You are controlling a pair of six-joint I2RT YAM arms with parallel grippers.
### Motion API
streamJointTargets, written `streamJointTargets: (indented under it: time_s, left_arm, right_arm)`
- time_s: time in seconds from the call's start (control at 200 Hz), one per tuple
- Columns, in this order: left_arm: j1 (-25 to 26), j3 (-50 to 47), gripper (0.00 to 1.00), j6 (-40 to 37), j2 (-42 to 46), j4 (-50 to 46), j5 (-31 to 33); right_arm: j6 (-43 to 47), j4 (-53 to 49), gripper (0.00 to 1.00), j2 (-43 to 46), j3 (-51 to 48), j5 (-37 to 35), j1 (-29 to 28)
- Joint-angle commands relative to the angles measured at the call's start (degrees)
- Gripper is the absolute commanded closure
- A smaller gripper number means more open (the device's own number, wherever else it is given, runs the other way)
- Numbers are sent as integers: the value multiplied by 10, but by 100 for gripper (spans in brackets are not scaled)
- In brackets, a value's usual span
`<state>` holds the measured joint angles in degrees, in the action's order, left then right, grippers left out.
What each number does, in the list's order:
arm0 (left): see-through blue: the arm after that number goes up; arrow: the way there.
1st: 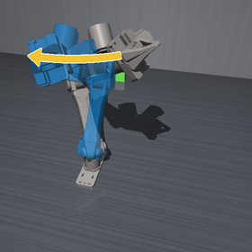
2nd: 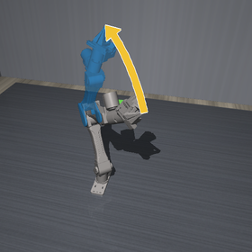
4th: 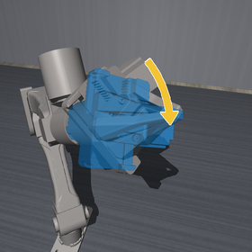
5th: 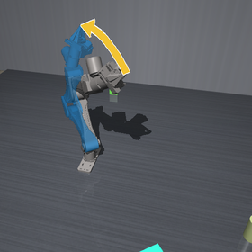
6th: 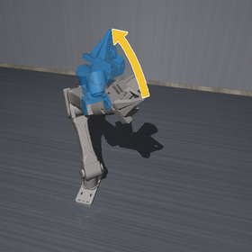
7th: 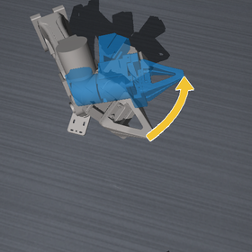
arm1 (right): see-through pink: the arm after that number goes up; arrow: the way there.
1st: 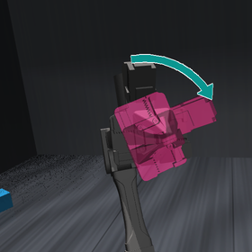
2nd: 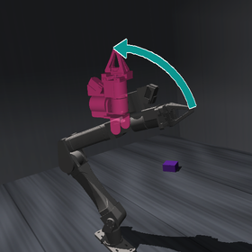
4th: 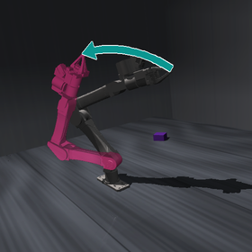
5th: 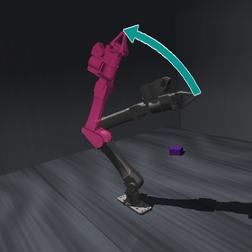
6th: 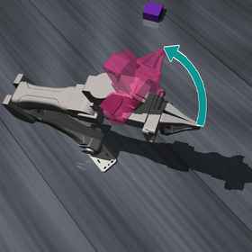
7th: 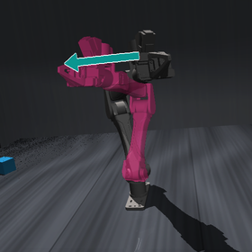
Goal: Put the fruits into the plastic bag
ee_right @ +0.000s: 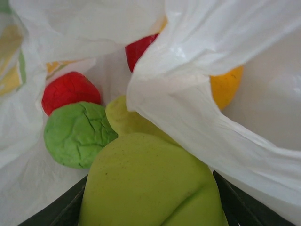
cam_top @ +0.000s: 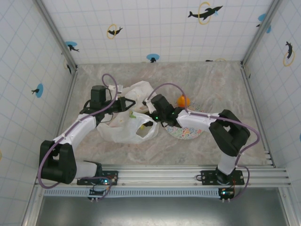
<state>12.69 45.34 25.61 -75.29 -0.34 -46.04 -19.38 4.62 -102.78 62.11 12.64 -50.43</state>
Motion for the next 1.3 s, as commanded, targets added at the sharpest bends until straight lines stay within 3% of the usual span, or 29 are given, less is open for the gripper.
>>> streamJointTargets:
  time_s: [0.0, 0.4, 0.6, 0.886, 1.291]
  left_arm:
    - [-5, 3, 100, 6, 4, 13, -18]
    - [-5, -10, 100, 19, 33, 52, -29]
    - [-5, -10, 100, 19, 35, 51, -26]
    - [-5, -9, 100, 16, 35, 47, -23]
    - [-5, -8, 100, 17, 32, 43, -23]
  right_arm:
    - [-49, 87, 42, -18, 25, -5, -18]
    - [-246, 260, 39, -42, -18, -60, -36]
    - [-305, 276, 35, -66, -13, -86, -46]
    - [-337, 264, 25, -106, 21, -67, -54]
    - [-320, 250, 10, -85, 7, -69, -50]
